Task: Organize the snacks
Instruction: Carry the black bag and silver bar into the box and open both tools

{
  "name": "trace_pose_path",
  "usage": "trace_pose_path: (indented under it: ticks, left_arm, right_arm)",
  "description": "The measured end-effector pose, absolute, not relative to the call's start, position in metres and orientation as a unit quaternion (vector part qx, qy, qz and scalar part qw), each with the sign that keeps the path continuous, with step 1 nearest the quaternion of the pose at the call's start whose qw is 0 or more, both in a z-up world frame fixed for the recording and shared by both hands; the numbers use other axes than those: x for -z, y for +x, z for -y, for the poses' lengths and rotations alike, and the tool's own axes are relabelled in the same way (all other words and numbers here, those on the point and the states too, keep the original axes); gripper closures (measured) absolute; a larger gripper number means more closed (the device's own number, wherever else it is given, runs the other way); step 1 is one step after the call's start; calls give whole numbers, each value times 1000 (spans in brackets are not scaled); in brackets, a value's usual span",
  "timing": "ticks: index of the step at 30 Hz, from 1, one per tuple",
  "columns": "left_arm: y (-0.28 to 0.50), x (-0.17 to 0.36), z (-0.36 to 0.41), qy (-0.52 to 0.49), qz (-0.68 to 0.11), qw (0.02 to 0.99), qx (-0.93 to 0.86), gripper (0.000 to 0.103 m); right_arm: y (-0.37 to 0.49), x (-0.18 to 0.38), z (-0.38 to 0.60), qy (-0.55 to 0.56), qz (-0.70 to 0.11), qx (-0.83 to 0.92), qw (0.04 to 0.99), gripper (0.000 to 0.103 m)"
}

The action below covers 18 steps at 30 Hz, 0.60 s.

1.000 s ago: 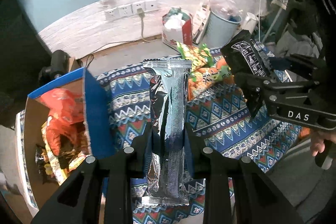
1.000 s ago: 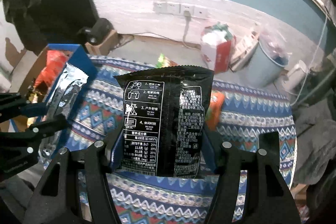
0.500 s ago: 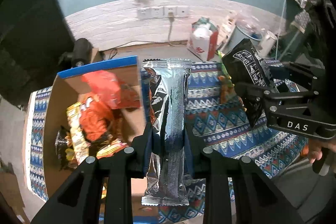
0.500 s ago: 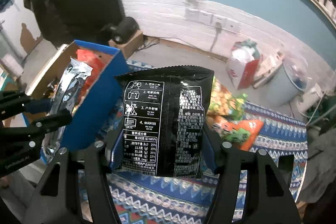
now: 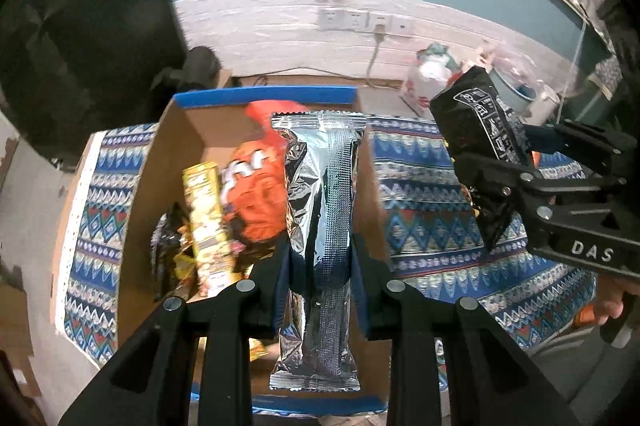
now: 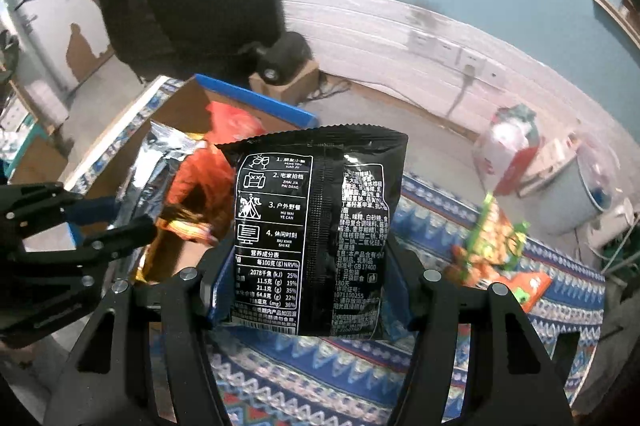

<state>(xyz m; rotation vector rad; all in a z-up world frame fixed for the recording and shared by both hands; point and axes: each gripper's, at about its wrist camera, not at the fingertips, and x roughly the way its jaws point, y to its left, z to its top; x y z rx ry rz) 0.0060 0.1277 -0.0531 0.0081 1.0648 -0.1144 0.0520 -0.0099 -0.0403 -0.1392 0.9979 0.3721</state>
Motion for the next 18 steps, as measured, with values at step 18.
trace_pose_path:
  ticks: [18]
  left_arm:
    - [6, 77, -195, -37, -535, 844, -7, 75]
  right_arm:
    - [57, 61, -66, -81, -496, -234, 832, 40]
